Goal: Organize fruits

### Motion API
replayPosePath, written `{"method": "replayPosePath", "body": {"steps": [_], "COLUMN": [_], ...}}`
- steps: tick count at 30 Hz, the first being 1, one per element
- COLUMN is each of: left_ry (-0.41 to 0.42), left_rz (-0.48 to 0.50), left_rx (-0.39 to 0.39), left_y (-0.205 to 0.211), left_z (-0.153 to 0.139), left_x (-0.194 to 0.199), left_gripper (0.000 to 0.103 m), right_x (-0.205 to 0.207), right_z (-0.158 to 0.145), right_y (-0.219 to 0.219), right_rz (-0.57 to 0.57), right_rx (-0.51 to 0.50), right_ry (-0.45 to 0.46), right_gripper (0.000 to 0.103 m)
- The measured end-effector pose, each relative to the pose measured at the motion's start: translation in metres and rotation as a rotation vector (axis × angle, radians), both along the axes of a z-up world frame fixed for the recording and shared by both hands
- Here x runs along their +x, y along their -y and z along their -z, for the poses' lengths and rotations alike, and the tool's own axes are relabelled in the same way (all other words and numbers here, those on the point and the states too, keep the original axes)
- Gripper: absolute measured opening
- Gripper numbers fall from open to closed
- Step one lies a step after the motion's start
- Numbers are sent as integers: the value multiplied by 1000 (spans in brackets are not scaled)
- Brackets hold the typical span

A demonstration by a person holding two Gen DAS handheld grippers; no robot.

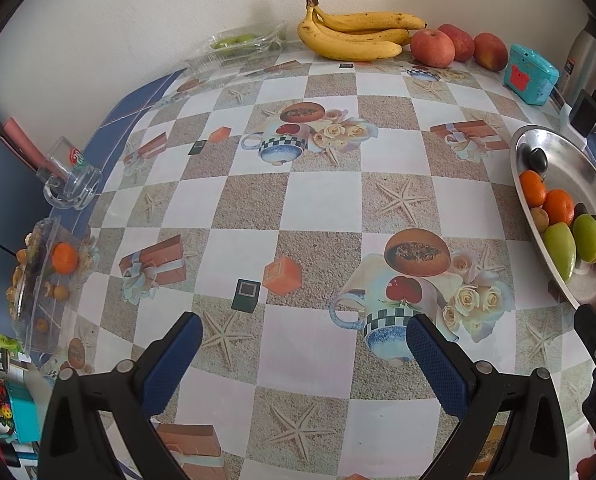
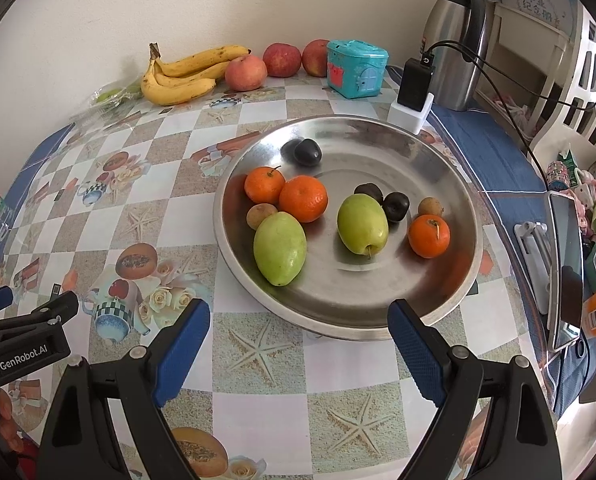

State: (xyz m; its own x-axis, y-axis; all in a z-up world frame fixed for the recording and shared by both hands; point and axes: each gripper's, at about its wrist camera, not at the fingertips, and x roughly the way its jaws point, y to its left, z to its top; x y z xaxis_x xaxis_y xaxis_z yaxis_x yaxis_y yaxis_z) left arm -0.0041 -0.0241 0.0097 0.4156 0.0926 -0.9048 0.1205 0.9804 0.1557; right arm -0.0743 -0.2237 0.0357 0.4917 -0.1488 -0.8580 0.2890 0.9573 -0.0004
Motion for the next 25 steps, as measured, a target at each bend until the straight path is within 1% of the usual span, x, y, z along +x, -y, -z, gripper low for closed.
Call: {"method": "replayPosePath", "body": {"steps": [16,25], "left_ry": [1,19], "left_rz": [-26,-43], "left_rx": [-3,-32], "left_y": [-4,-7], "left_z": [-1,-7], "left_x": [0,0], "left_gripper": [103,103], "right_x": [0,0], "right_z": [1,0], "right_y": [0,0], "right_rz": [0,2], "right_rx": [2,4], "right_ry": [-1,2], "right_gripper": [91,91]}}
